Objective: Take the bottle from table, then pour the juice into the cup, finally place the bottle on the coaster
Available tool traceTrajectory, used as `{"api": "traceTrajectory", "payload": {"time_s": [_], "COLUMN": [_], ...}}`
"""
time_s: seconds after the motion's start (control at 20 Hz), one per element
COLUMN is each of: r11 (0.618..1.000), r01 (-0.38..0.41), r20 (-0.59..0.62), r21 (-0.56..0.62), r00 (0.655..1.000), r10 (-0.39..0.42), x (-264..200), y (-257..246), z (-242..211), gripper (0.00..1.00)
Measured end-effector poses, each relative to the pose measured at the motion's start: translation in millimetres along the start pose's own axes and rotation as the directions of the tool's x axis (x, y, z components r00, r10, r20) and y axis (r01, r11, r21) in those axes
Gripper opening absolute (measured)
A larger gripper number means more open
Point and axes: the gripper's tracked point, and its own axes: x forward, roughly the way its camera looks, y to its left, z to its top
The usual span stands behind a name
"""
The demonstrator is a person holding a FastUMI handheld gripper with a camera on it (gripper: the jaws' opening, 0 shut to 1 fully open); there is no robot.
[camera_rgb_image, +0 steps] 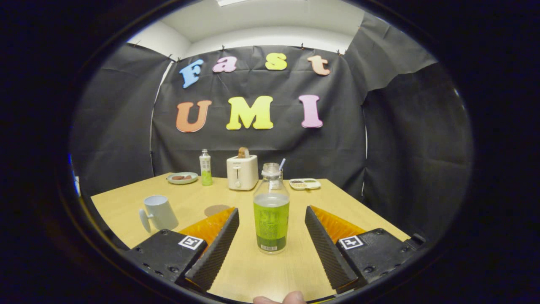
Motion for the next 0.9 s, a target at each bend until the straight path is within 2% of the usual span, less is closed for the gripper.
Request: {"api": "traceTrajectory", "payload": {"time_s": [0.25,0.5,0.9], "r11": [1.000,0.998,0.996], "r01": [0.022,0.062,0.042], "r20": [-0.086,-0.133,-0.193], "r21": [-0.008,0.001,0.080], "r00": [0.996,0.989,0.981], "r10": [-0.023,-0.062,-0.026], "x": [30.9,59.2,87.5], "y": [3.1,-0.9,10.1], "z": [-29.1,-34.6,-38.3], "gripper": [1.00,1.00,0.99]}}
